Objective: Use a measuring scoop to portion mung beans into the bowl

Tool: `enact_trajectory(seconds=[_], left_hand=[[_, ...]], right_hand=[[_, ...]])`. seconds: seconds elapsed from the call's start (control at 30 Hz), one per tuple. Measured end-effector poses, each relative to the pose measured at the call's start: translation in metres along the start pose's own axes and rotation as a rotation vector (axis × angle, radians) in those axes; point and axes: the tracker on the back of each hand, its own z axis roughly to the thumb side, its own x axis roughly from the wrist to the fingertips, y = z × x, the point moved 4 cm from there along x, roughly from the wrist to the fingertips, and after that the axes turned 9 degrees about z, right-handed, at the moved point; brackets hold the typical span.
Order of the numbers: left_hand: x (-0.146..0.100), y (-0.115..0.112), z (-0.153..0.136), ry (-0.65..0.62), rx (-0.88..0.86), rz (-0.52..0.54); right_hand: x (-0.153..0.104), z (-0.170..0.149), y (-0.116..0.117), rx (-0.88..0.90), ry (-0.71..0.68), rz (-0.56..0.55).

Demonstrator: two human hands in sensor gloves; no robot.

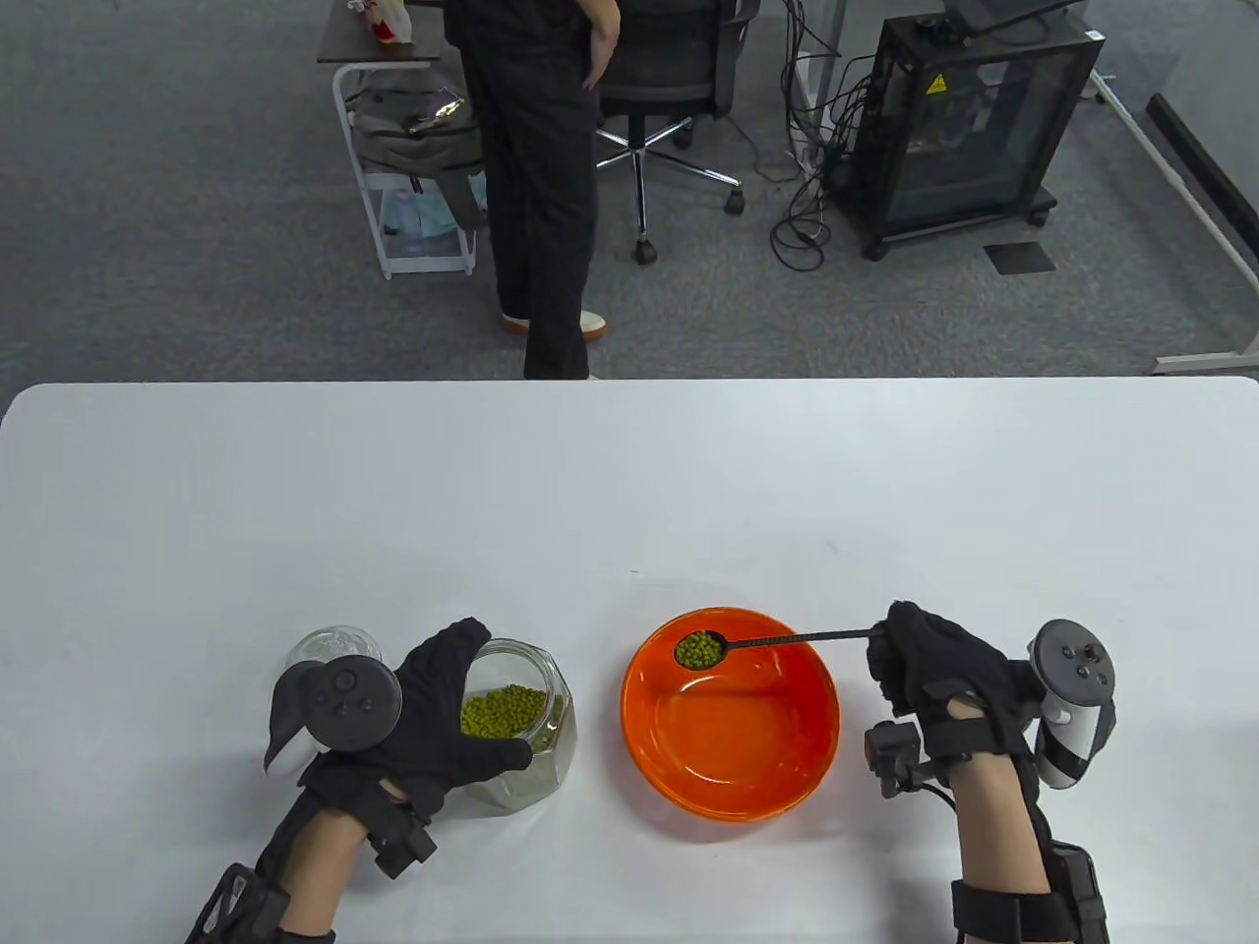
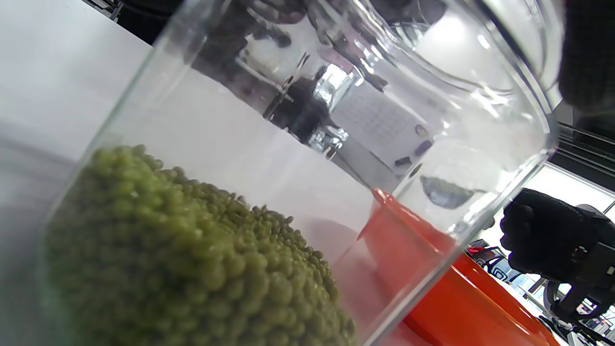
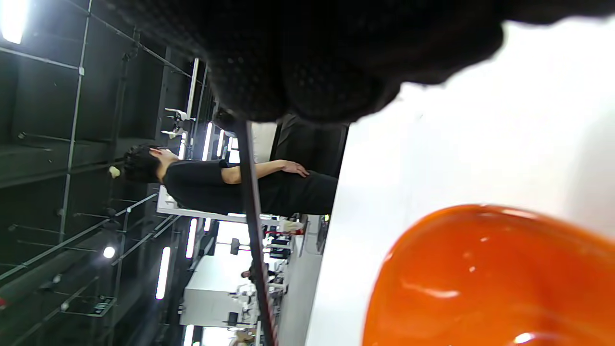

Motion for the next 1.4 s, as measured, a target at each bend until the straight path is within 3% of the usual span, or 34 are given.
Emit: enact_trajectory(seconds=[0.2,0.5,0.77,1.1,1.4], left_hand=[[0.000,0.000,0.000,-0.003,0.004,-0.003],[0.000,0.000,0.000,-0.003,0.002,-0.002],[0.000,0.000,0.000,-0.003,0.002,-0.002],[0.000,-0.001,0.000,-0.004,0.002,-0.003],[0.000,-0.001,0.000,-0.005,0.002,-0.003]], right_hand=[[-0.001,0.005,0.008,-0.088,-0.053,0.003],[-0.017,0.032,0.025,-0.286,-0.241,-0.050],[-0.042,0.065,0.056,-0.611,-0.497,-0.098],[-0.075,0.090,0.095,-0.897,-0.802,-0.027],[-0.110,0.102,0.118,-1.176,-1.039,-0.050]])
